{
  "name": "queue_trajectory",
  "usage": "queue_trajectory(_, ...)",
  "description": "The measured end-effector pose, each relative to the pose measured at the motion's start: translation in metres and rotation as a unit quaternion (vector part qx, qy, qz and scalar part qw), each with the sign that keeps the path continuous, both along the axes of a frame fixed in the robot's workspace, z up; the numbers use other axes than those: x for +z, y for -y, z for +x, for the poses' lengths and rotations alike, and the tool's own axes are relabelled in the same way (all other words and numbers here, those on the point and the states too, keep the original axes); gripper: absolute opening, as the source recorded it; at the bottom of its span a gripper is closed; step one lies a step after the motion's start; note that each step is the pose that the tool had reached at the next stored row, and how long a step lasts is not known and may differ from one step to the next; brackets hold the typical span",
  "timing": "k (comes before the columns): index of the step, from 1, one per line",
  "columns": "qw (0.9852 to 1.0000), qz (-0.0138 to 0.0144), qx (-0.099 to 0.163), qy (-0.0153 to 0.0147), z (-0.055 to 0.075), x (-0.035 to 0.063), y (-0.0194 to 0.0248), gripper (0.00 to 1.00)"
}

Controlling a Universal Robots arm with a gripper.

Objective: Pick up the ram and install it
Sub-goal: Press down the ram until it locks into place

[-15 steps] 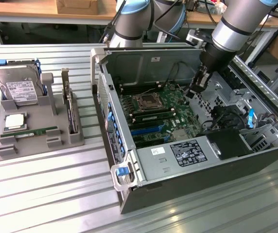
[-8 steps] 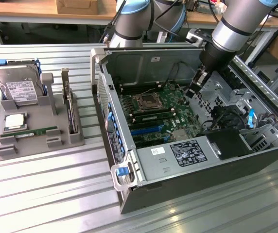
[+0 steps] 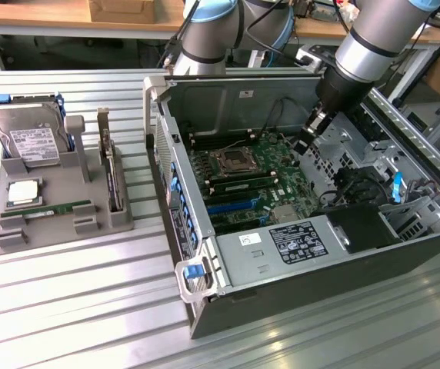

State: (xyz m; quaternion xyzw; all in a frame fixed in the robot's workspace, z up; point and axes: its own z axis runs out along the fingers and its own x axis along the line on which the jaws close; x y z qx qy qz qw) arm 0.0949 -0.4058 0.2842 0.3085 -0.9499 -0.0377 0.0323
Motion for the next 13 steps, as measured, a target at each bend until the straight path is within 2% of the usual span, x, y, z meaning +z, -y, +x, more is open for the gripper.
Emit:
queue_trajectory(4,0.9996,-0.001,-0.028,0.0,0.0,-0.0001,0.0,0.1)
queue_trajectory(7,0.9985,-0.0018,-0.055,0.0,0.0,-0.0001,0.0,0.1)
queue_trajectory(11,0.9973,-0.0025,-0.073,0.0,0.0,-0.0002,0.0,0.1)
queue_trajectory(13,0.9962,-0.0031,-0.087,0.0,0.0,-0.0002,0.0,0.1)
